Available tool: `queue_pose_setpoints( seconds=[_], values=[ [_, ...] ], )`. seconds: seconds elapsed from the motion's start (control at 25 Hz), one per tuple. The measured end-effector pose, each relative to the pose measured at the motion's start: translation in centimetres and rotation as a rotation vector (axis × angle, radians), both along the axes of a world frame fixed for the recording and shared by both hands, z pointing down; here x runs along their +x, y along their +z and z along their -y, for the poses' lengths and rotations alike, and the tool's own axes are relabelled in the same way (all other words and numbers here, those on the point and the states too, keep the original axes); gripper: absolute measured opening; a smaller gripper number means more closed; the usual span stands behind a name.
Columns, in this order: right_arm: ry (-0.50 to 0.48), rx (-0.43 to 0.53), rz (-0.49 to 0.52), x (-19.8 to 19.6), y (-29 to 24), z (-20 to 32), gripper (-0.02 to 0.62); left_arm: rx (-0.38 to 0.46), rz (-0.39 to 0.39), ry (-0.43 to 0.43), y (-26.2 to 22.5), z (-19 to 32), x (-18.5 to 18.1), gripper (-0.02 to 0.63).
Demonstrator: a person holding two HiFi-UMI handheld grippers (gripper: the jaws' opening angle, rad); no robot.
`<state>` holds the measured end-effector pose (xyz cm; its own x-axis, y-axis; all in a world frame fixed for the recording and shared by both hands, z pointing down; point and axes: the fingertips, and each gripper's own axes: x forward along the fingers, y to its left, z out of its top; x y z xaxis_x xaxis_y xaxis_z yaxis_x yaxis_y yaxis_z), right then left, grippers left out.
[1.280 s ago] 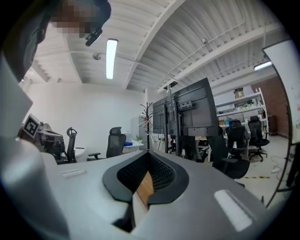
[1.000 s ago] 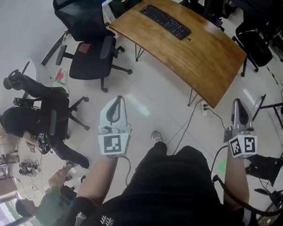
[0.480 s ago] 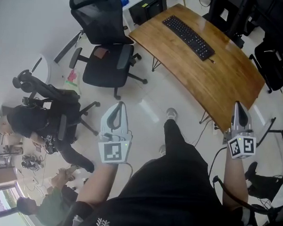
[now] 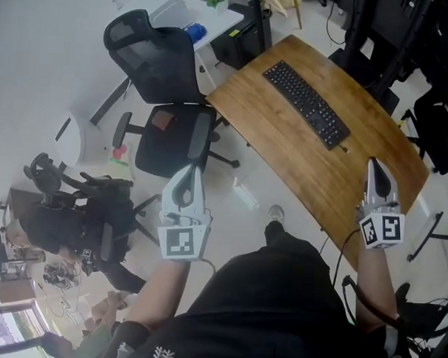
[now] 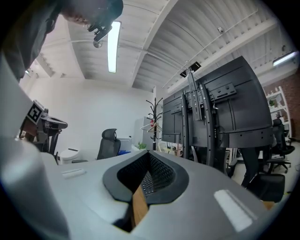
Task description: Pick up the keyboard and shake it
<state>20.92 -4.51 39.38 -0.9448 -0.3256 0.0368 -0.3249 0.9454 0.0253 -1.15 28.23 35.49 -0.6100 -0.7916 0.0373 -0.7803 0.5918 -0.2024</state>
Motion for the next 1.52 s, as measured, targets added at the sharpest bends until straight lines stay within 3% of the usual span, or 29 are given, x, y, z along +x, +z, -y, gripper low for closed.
queue_pose_setpoints(
  seconds=[0.28,0.56,0.88,1.28,1.4,1.52],
  values=[
    [0.053,-0.043,-0.009,-2.9,1.6,5.4,0.003,-0.035,0.023,0.049,-0.9,6.8,-4.4,0.000],
    [0.088,-0.045,0.005,-4.2,2.0,6.5,0.002,-0.077,0.066,0.047,-1.6,8.8,-11.4,0.000],
    [0.300,-0.032,-0.005,-3.0,2.2,8.4,0.002,-0.028,0.050,0.320,-0.1,19.2,-15.4,0.000],
    [0.668,-0.053,-0.047,-5.5,1.2,8.9,0.002,-0.028,-0.024,0.657,2.2,31.8,-23.5,0.000],
    [0.712,-0.052,-0.047,-7.0,0.7,7.9,0.002,-0.053,-0.049,0.735,3.0,34.2,-25.1,0.000],
    [0.688,-0.064,-0.049,-8.5,0.3,6.4,0.002,-0.077,-0.086,0.795,4.4,36.0,-26.3,0.000]
  ],
)
